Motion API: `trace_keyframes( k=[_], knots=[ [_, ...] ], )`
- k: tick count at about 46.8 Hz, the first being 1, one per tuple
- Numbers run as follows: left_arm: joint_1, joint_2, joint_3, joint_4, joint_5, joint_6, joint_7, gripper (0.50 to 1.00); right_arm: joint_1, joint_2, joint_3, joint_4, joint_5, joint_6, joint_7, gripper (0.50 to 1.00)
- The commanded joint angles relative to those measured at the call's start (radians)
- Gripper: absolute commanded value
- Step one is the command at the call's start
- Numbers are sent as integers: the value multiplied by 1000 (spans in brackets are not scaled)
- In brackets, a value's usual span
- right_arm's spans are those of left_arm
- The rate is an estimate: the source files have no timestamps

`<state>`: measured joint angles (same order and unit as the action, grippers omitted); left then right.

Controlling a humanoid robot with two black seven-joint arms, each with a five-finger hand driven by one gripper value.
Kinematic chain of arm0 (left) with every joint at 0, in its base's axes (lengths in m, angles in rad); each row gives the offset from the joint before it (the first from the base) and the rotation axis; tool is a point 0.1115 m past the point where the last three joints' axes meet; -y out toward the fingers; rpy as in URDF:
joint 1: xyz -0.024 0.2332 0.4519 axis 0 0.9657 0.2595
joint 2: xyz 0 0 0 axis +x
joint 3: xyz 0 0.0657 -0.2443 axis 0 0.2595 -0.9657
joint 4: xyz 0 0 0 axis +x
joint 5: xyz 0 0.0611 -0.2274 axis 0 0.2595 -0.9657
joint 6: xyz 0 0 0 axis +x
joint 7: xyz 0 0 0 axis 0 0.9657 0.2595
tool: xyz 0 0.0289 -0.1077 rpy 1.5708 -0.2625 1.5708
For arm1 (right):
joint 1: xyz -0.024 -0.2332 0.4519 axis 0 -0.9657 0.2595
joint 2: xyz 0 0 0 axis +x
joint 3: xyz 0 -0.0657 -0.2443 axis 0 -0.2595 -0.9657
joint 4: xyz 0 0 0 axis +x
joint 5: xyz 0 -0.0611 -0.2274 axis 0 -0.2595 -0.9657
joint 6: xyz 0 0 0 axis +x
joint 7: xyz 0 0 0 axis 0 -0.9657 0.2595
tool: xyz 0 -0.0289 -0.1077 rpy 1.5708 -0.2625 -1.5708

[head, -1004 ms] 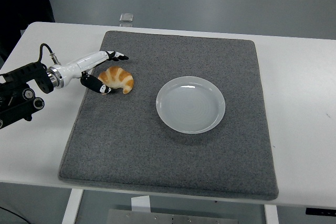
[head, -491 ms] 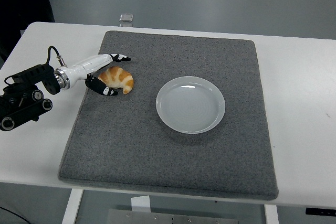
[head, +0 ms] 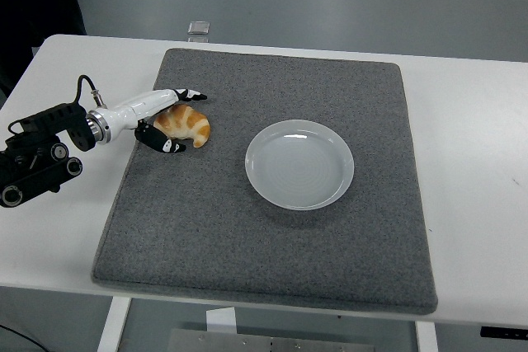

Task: Place the bread on the plate

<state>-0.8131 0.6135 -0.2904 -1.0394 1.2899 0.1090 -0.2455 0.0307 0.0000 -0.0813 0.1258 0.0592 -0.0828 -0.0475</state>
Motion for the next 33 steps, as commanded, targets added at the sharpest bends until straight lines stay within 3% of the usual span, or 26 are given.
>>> trace_keyframes(
  k=[1,14,23,28,33],
  knots=[
    [0,2,2,-1,0,0,-1,857,0,0,0,0,1,0,0,952],
    [-5,5,2,-8,0,1,-6,705,0,0,0,0,1,0,0,952],
    [-4,9,2,-14,0,1,-12,654,0,0,0,0,1,0,0,952],
    [-3,15,2,-21,2,1,-37,500,0,0,0,0,-1,0,0,952],
    [-3,35,2,-21,69,1,-80,500,0,0,0,0,1,0,0,952]
  ],
)
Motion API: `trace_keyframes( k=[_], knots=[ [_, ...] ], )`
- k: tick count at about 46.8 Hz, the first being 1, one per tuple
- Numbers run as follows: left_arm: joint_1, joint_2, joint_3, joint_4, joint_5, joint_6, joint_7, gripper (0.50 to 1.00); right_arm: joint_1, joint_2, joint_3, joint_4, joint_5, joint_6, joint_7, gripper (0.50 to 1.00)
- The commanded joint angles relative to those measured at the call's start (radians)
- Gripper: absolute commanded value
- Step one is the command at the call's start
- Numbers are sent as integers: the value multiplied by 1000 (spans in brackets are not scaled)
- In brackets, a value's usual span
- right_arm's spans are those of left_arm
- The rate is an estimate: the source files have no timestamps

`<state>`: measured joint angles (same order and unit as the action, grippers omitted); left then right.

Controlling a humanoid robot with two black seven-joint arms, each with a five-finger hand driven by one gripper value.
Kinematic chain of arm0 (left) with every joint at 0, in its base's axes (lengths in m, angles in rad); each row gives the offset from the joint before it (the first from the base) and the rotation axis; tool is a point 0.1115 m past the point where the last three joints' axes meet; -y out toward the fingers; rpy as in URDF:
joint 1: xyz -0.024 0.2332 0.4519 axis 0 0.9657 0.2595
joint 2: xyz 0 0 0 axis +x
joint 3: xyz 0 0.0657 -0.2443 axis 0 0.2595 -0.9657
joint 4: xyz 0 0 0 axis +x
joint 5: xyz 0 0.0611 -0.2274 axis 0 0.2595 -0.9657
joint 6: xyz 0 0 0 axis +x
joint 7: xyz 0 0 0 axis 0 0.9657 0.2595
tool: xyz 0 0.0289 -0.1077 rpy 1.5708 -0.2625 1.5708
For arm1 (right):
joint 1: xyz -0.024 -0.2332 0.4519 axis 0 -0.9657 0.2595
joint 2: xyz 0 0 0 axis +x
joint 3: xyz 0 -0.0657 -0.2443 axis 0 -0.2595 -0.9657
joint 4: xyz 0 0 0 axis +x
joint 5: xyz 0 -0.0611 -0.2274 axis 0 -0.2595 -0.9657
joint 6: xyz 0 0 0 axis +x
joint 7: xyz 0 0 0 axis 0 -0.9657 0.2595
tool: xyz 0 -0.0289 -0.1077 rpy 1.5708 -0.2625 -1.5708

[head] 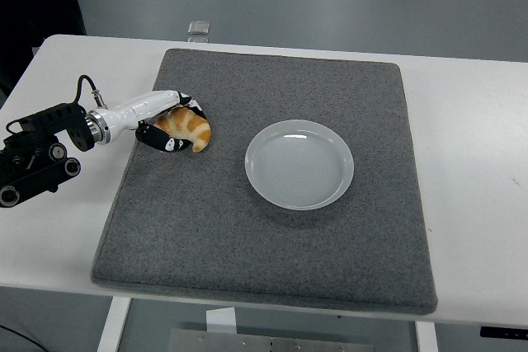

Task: Place the bread on the plate

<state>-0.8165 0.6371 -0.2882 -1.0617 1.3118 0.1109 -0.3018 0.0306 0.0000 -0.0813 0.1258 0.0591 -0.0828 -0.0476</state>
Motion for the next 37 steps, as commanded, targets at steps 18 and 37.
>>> trace_keyframes(
  k=[18,37],
  knots=[
    [-21,32,-19,0,87,82,-31,500,0,0,0,0,1,0,0,952],
    [-151,85,-20,-20,78,67,-30,500,0,0,0,0,1,0,0,952]
  ],
)
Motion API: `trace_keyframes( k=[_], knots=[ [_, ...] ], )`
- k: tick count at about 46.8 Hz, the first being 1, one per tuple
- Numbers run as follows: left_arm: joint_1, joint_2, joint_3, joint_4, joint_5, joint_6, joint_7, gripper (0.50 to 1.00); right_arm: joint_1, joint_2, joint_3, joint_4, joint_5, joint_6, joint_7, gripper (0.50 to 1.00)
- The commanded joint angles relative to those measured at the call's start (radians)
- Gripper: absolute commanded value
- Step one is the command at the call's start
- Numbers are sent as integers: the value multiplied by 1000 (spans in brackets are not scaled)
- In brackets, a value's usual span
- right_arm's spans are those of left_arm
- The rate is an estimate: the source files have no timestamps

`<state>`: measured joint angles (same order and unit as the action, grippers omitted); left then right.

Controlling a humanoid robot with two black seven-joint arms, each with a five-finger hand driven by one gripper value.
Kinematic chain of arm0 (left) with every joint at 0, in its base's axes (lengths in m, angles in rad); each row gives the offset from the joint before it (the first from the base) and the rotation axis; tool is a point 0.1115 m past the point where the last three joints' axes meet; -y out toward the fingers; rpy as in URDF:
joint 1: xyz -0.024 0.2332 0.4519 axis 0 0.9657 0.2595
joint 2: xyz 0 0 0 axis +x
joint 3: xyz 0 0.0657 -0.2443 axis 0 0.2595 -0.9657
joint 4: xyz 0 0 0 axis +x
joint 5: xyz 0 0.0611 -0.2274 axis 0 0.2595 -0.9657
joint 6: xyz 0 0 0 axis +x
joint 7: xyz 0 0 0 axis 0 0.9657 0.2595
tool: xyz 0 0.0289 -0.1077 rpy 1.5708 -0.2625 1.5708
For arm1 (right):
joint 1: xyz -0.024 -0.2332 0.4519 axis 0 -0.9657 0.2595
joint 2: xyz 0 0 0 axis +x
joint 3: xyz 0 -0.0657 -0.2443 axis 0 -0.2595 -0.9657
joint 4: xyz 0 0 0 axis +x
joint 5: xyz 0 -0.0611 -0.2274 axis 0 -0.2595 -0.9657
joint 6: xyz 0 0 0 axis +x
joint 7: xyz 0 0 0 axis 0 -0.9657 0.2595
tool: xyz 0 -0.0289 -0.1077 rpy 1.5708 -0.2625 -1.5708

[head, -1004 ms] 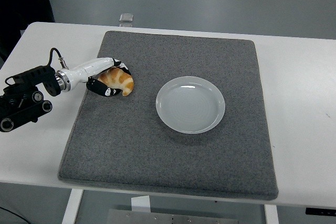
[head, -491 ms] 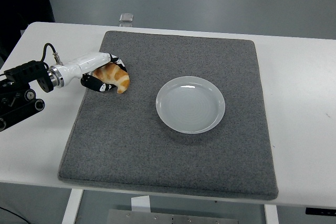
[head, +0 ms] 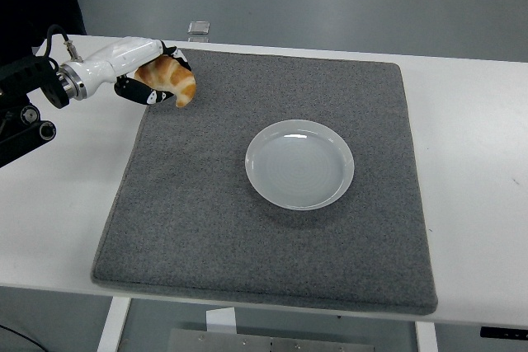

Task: Place the bread on the plate

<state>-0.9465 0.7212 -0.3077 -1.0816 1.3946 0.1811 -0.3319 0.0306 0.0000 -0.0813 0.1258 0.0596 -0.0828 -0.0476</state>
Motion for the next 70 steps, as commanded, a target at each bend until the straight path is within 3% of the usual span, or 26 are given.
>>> trace_keyframes(
  k=[1,7,20,34,57,70],
  knots=[
    [-29,1,-1,0,-6,-3,1,500,0,0,0,0,-1,0,0,954],
    [-67,3,-1,0,-15,-23,1,500,0,0,0,0,0,0,0,952],
    [-190,43,-17,0,-111,-173,-1,500,0,0,0,0,0,0,0,952],
    [-248,38,-65,-35,-115,-304,1,500,0,0,0,0,0,0,0,954],
    [-299,-20,-57,-176,-112,-312,4,500,0,0,0,0,-1,0,0,952],
    [-296,-75,-53,-189,-108,-313,7,500,0,0,0,0,0,0,0,952]
  ],
)
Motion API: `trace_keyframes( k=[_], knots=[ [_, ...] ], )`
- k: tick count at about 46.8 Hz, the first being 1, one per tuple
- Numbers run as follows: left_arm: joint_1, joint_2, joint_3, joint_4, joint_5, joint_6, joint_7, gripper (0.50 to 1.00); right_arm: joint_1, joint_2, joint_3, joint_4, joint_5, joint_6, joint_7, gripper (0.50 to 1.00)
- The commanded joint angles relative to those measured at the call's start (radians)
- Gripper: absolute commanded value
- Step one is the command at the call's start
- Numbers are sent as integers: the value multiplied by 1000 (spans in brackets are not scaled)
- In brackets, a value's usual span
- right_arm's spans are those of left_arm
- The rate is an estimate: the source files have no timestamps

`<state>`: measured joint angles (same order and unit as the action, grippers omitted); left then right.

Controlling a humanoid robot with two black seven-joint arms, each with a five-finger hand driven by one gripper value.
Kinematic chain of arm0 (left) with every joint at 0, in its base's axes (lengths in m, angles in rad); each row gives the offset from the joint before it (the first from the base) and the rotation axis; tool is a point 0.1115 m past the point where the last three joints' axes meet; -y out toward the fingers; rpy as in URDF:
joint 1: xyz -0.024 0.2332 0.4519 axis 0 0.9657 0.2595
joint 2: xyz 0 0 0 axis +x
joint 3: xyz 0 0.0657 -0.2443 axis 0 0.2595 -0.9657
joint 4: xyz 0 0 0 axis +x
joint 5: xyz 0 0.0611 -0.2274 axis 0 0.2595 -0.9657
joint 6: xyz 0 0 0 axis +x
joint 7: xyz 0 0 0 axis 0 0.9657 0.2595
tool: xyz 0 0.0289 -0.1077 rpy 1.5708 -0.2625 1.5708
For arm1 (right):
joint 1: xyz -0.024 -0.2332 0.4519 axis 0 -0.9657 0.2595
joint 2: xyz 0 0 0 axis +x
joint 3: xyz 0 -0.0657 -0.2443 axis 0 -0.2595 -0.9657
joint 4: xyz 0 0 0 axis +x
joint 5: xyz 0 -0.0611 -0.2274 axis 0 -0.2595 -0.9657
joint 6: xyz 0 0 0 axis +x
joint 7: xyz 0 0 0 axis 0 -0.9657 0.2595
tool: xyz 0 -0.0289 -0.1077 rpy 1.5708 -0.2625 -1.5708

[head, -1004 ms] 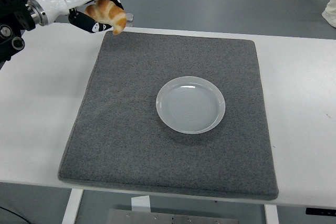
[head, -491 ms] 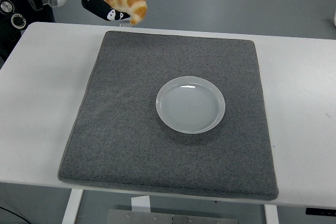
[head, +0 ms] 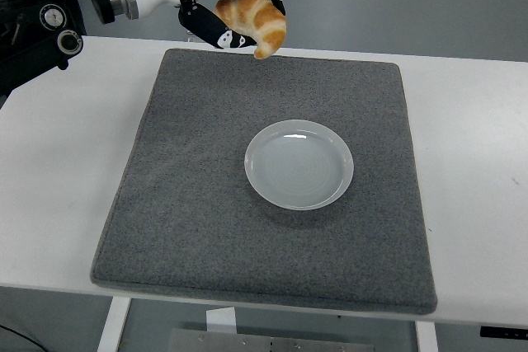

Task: Place the bread on the plate

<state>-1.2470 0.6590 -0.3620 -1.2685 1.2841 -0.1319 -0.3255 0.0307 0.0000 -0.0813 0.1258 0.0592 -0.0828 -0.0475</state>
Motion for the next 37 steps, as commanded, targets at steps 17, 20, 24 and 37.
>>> trace_keyframes(
  k=[17,20,24,37],
  knots=[
    [18,-101,8,-5,66,-2,0,500,0,0,0,0,1,0,0,952],
    [21,-114,31,0,109,3,2,500,0,0,0,0,-1,0,0,952],
    [26,-130,51,6,149,17,2,500,0,0,0,0,1,0,0,952],
    [89,-182,74,60,207,54,5,500,0,0,0,0,1,0,0,952]
  ],
)
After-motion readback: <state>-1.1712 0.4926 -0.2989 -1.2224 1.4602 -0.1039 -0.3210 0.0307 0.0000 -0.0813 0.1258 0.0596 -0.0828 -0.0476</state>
